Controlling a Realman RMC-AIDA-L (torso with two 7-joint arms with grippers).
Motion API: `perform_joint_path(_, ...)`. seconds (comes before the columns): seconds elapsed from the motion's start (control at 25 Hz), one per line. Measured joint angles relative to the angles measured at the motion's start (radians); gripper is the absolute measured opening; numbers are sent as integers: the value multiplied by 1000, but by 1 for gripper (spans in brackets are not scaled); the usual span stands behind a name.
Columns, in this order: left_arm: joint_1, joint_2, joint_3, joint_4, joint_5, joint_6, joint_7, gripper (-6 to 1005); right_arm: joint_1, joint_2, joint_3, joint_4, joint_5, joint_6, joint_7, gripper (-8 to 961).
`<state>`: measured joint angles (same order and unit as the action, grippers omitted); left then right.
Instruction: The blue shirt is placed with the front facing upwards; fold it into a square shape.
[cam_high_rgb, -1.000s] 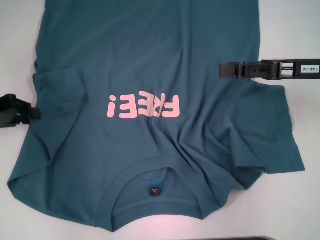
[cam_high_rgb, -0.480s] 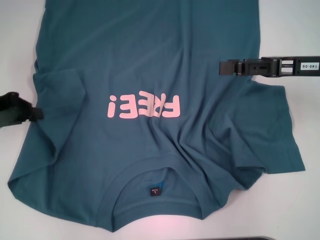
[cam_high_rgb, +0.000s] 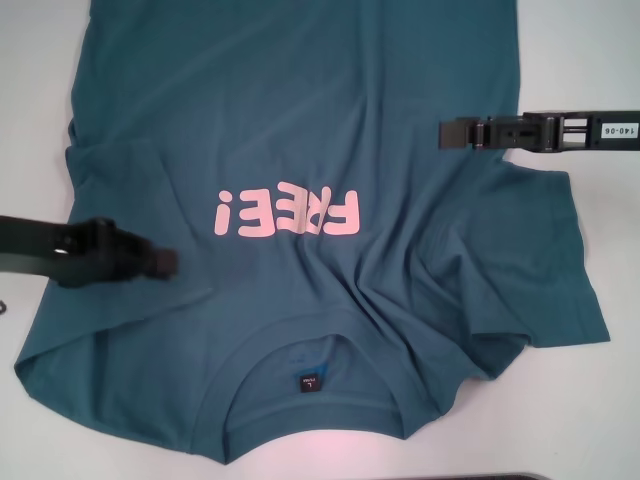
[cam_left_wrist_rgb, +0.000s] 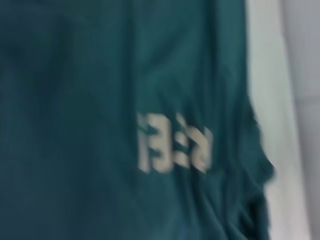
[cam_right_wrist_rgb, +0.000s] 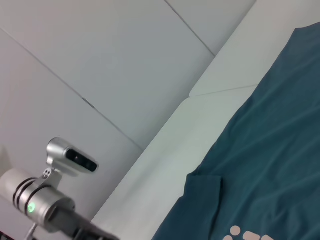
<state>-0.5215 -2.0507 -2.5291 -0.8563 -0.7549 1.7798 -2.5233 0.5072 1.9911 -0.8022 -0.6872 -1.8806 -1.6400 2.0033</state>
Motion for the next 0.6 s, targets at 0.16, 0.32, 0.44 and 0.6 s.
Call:
perform_joint_path(0.16, -16, -3, -4, 27, -13, 49, 66, 150, 3, -1, -2, 0, 0, 10, 0, 914)
perform_joint_path(0.32, -12, 17, -132, 3, -52, 55, 127, 251, 3, -2, -1, 0, 0, 12, -5, 914)
perform_joint_path(0.44, 26, 20, -222, 4, -161, 133, 363, 357, -2, 3, 7, 1, 7, 16, -35, 914)
perform_joint_path(0.6, 112, -8, -216, -1, -244, 187, 807, 516, -5, 22, 84, 1, 12, 14, -102, 914)
